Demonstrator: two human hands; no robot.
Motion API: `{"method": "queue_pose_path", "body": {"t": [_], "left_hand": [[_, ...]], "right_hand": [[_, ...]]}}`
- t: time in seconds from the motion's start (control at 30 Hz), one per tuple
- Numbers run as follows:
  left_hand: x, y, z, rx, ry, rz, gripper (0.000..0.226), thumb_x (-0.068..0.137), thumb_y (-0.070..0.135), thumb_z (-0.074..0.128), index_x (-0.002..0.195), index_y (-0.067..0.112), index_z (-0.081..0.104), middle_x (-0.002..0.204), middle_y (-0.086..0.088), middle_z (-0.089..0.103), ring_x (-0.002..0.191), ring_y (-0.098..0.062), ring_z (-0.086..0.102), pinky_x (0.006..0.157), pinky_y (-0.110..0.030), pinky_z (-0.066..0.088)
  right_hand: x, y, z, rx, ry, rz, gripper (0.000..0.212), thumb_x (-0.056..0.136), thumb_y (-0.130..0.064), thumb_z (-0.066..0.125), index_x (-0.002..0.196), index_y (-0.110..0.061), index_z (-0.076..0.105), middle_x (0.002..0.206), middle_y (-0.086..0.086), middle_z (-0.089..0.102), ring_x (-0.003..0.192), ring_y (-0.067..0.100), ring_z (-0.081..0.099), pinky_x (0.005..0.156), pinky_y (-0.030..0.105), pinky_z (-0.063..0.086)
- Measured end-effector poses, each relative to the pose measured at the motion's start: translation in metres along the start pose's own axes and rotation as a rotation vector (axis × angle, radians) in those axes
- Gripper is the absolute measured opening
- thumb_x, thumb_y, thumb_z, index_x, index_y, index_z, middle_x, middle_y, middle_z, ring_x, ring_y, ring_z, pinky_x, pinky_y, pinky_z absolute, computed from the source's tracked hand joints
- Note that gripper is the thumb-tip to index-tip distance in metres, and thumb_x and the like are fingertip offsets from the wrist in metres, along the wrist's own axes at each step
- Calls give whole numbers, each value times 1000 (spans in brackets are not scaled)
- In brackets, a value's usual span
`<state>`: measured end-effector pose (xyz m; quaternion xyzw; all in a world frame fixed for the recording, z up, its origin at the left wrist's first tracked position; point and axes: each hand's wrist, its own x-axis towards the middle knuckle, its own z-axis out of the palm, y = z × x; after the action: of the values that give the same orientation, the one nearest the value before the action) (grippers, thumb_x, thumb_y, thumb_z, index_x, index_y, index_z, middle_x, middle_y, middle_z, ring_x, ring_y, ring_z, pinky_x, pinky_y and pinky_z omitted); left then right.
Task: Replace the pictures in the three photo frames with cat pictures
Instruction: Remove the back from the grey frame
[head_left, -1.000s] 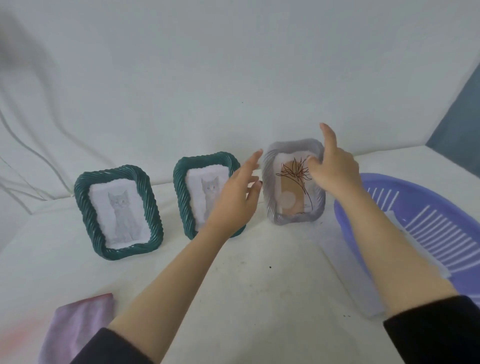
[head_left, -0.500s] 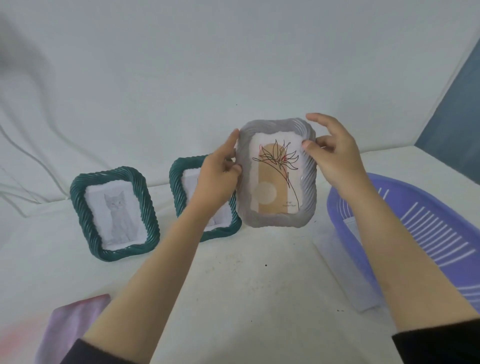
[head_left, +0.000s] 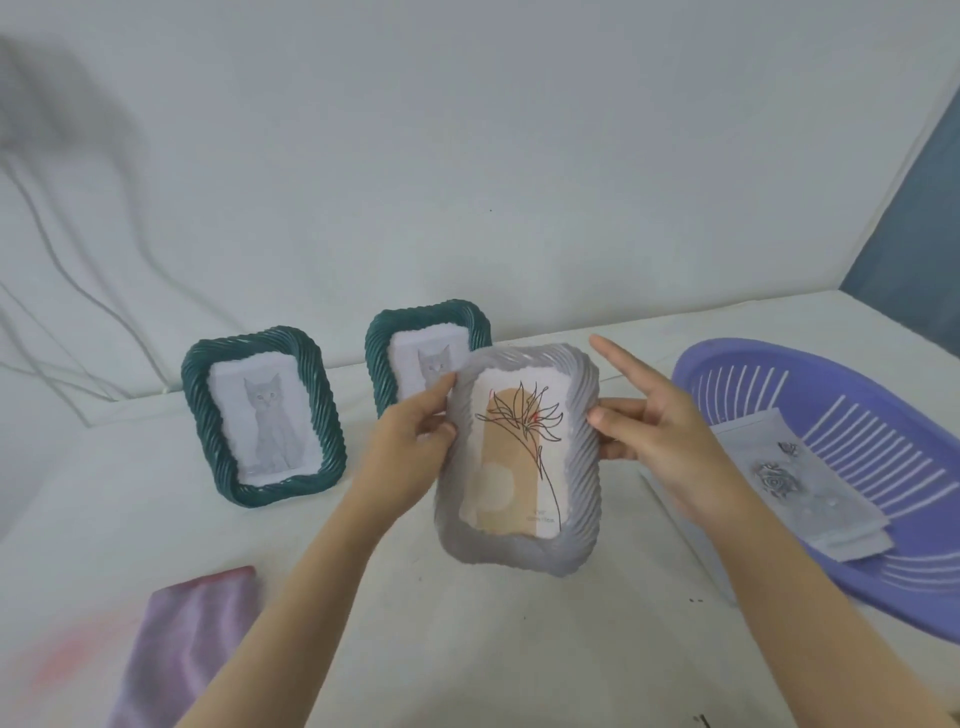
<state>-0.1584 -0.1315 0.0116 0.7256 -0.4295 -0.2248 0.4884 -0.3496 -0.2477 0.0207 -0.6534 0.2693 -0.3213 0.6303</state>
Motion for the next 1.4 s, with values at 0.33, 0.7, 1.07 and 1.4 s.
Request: {"method": "queue_pose_path", "body": {"t": [0.33, 0.7, 1.07, 1.4], "left_hand": [[-83, 26, 39, 606, 103, 329, 70, 73, 53, 62, 134, 27, 40, 93, 4, 70, 79, -20, 67, 62, -31, 51], [-87, 11, 7, 355, 250, 168, 35, 85, 9, 47, 113, 23, 64, 61, 0, 64, 53, -12, 56, 56, -27, 47], [-107, -49, -7, 36, 305, -224, 39, 84, 0, 46, 120, 9, 59, 35, 8, 40, 36, -4, 31, 40, -10, 31], [-132, -73, -19, 314, 192, -252, 20, 77, 11, 55, 90, 16, 69, 66, 5, 67, 63, -8, 59, 56, -26, 46]], "right_hand": [[-18, 0, 48, -144, 276, -58, 67, 83, 3, 56, 134, -39, 40, 71, 8, 72, 76, 20, 70, 71, 35, 59], [-33, 14, 59, -294, 374, -157, 41, 90, -20, 54, 127, -33, 46, 88, -7, 67, 80, 3, 62, 78, 18, 52], [-47, 74, 52, -529, 236, 169, 48, 86, -19, 58, 130, -29, 45, 101, 4, 65, 81, 9, 56, 60, 6, 35], [-64, 97, 75, -598, 200, -16, 50, 83, 2, 54, 128, -19, 51, 86, -2, 63, 73, -3, 57, 68, -3, 37]]}}
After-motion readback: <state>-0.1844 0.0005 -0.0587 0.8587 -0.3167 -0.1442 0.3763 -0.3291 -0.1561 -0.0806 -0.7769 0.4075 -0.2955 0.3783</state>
